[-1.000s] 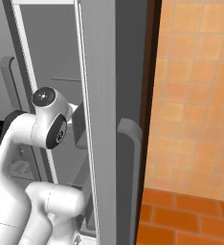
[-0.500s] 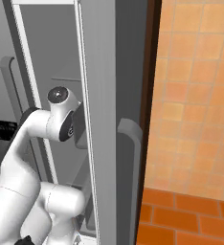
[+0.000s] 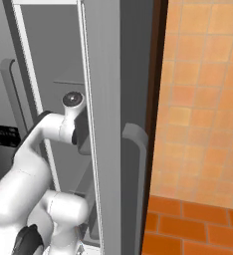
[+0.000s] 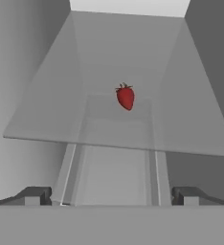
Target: Take the strawberry from the fridge and place it on top of the pancake, located on the dining counter.
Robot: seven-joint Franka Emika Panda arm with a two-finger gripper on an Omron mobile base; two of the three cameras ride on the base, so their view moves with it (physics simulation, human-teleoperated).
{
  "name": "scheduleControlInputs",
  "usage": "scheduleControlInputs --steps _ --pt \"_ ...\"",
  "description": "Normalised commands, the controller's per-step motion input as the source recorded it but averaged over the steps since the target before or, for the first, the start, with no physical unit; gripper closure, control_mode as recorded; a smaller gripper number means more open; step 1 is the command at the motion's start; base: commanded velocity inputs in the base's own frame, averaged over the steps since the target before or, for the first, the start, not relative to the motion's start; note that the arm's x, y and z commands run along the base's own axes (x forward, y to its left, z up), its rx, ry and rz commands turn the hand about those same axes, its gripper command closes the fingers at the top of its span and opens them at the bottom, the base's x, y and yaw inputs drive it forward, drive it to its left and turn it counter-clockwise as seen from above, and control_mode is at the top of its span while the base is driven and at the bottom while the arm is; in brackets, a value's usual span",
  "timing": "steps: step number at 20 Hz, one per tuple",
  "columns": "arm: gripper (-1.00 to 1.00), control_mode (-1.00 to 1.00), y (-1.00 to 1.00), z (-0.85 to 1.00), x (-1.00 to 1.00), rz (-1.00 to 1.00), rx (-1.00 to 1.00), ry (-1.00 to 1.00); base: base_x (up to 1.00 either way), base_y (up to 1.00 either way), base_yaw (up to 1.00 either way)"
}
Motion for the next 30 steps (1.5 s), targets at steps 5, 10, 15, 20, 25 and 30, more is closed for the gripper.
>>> scheduleControlInputs --steps 5,10,15,20,25,30 --pt "-1.00 -1.00 -0.07 -0.20 0.43 0.00 0.00 0.03 0.00 0.00 0.00" --pt "-1.00 -1.00 0.00 -0.09 0.38 0.00 0.00 0.06 0.00 0.00 0.00" --pt "-1.00 -1.00 -0.02 -0.19 0.30 0.00 0.00 0.03 0.00 0.00 0.00" --pt "-1.00 -1.00 -0.02 -0.24 0.23 0.00 0.00 0.00 0.00 0.00 0.00" --pt "-1.00 -1.00 -0.03 -0.23 0.33 0.00 0.00 0.00 0.00 0.00 0.00" --pt "-1.00 -1.00 -0.16 -0.19 0.31 0.00 0.00 0.00 0.00 0.00 0.00"
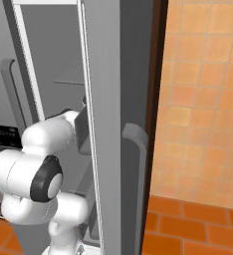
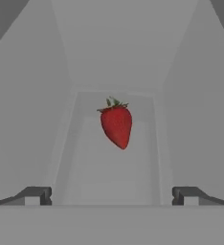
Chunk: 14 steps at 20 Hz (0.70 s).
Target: Take the strawberry from the fridge and place it on top of the pancake, located on the dining counter.
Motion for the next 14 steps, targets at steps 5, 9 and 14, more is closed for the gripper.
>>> scheduleControlInputs --steps 5,9,14 --pt "-1.00 -1.00 -0.06 -0.16 0.41 0.00 0.00 0.00 0.00 0.00 0.00" --pt "-1.00 -1.00 0.00 -0.24 0.27 0.00 0.00 0.00 0.00 0.00 0.00" --pt "-1.00 -1.00 0.00 -0.21 0.37 0.00 0.00 0.00 0.00 0.00 0.00"
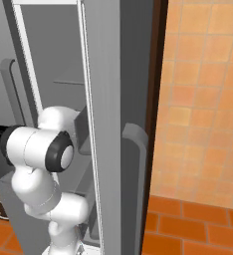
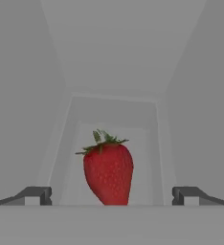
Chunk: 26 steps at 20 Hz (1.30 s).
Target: Take the strawberry from the fridge and place it on top of the pancake, located on the dining counter.
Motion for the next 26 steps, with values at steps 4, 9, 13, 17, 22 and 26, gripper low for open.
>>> scheduleControlInputs --steps 4,9,13,17,22,26 --pt "-1.00 -1.00 0.00 -0.14 0.37 0.00 0.00 0.00 0.00 0.00 0.00" --pt "-1.00 -1.00 0.00 -0.25 0.21 0.00 0.00 0.01 0.00 0.00 0.00" --pt "1.00 -1.00 0.00 -0.28 0.16 0.00 0.00 0.02 0.00 0.00 0.00" --pt "1.00 -1.00 0.00 -0.35 -0.28 0.00 0.00 0.09 0.00 0.00 0.00" --pt "1.00 -1.00 0.02 -0.37 -0.30 -0.01 0.00 0.10 0.00 0.00 0.00" --pt "1.00 -1.00 0.08 -0.38 -0.84 0.00 0.00 0.01 0.00 0.00 0.00"
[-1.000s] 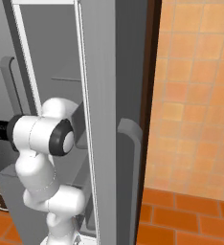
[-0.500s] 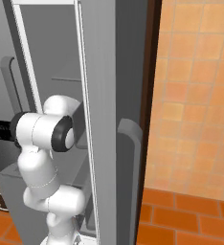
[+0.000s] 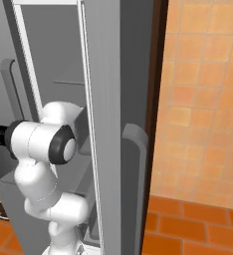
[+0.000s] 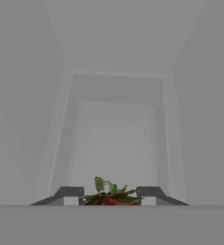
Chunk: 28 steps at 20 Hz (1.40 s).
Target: Take the strawberry from the fridge and place it on top of the pancake, located on the dining counter.
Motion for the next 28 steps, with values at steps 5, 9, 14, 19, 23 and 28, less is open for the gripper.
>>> scheduleControlInputs --steps 5,9,14,19,23,28 --pt "1.00 -1.00 0.22 -0.19 -1.00 0.00 0.05 -0.05 0.00 0.00 0.00" --pt "1.00 -1.00 0.05 0.95 -1.00 -0.03 0.03 0.02 0.00 0.00 0.00" --pt "1.00 -1.00 0.08 0.99 -1.00 -0.02 0.00 0.06 0.00 0.00 0.00" --pt "1.00 -1.00 0.23 0.74 -0.99 0.00 -0.01 -0.03 0.00 0.00 0.00" --pt "1.00 -1.00 0.19 0.37 -1.00 0.00 0.00 -0.17 0.00 0.00 0.00" --pt "1.00 -1.00 0.38 0.52 -0.92 0.00 0.00 -0.22 0.00 0.00 0.00"
